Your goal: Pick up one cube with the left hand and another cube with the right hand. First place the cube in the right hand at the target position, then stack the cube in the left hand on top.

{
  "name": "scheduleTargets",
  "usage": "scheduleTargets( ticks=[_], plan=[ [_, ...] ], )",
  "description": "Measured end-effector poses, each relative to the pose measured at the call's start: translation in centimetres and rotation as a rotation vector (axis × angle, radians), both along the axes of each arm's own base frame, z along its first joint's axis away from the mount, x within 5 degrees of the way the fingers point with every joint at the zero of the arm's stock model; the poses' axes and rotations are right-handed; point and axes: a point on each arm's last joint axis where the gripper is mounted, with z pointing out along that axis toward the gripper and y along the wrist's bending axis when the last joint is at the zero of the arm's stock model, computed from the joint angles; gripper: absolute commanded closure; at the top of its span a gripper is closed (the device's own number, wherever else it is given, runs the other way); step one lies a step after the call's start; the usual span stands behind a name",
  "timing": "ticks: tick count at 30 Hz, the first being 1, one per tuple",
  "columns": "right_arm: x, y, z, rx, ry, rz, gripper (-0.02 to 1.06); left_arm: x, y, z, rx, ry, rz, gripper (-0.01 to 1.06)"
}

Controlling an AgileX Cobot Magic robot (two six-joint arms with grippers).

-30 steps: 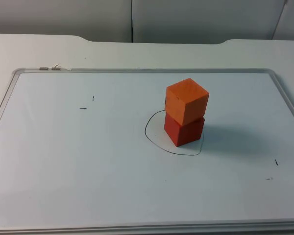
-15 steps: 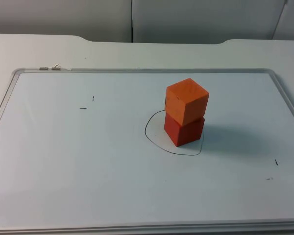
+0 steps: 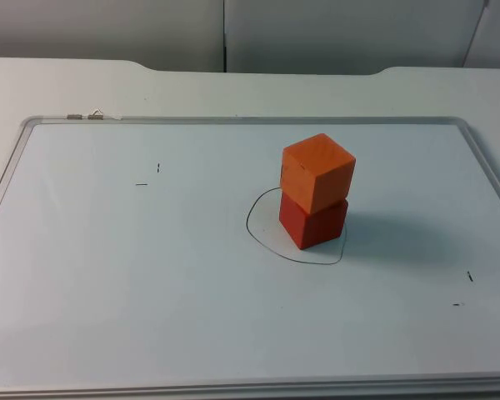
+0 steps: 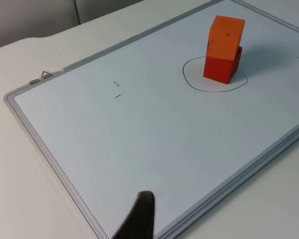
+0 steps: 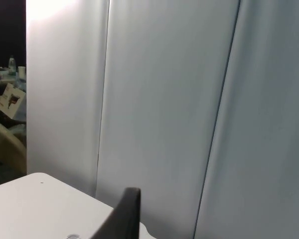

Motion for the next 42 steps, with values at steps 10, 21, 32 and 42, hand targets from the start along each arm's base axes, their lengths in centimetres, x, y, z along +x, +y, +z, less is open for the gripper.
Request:
scheduleTargets(
  ticks=[10,21,32,42],
  plan=[
    [0.0,0.0,0.0,0.0,0.0,0.0,0.08,0.01,-0.01,0.02,-0.001,-0.002,0.0,0.0],
    [0.0,0.0,0.0,0.0,0.0,0.0,0.08,-0.02,-0.03,0.03,-0.002,-0.003,0.044,0.0],
    [0.0,0.01,-0.09,-0.005,0.008,0.001,0.08,-0.29,-0.25,0.03,0.003,-0.005,0.46,0.0],
    [-0.02,0.06,-0.64,-0.039,0.059,0.007,0.08,-0.37,-0.38,0.03,0.009,-0.006,0.616,0.0]
  ],
)
